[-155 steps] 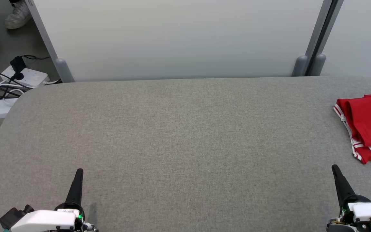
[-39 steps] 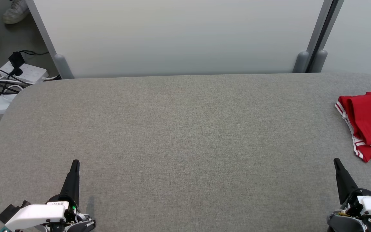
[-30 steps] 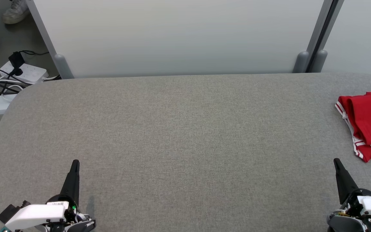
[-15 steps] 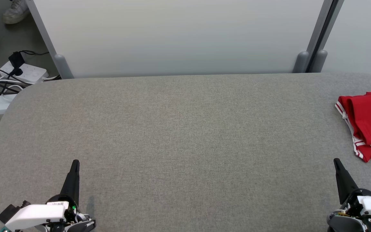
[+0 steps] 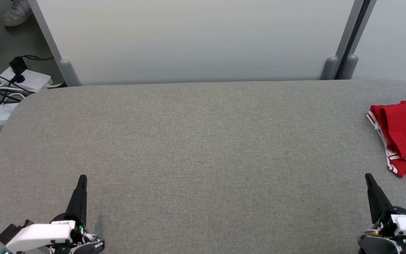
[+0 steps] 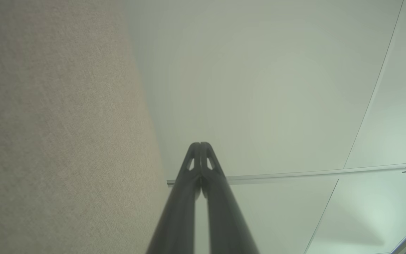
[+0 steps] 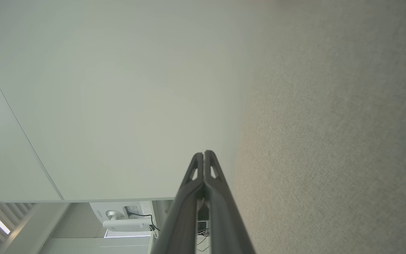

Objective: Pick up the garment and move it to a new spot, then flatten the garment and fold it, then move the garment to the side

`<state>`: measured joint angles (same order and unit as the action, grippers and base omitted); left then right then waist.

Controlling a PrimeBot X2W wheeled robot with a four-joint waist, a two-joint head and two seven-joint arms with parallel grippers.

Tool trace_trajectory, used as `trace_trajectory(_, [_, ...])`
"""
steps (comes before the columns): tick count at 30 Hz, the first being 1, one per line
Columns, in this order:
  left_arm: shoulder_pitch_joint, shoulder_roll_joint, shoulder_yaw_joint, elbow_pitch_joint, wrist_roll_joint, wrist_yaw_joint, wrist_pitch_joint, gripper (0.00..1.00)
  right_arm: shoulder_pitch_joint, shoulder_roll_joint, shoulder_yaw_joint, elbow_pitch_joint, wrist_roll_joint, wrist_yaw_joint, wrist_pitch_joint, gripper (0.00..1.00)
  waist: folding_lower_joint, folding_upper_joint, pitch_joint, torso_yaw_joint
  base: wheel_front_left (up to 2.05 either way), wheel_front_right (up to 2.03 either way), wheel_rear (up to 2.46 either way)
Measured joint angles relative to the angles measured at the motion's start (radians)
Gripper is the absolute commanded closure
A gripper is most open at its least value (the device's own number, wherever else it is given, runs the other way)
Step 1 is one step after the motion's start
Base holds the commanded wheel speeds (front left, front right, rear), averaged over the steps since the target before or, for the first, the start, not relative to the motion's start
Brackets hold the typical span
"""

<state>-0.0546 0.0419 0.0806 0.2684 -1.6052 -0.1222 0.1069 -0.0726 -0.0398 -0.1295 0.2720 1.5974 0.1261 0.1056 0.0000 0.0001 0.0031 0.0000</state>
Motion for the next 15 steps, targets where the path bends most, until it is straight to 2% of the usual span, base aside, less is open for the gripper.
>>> trace_trajectory(15, [0.000,0.000,0.000,0.000,0.000,0.000,0.000,1.00,0.000,0.000,0.000,0.000,0.000,0.000,0.000,1.00,0.0000,0.0000,0.000,0.000,0.00,0.00,0.00])
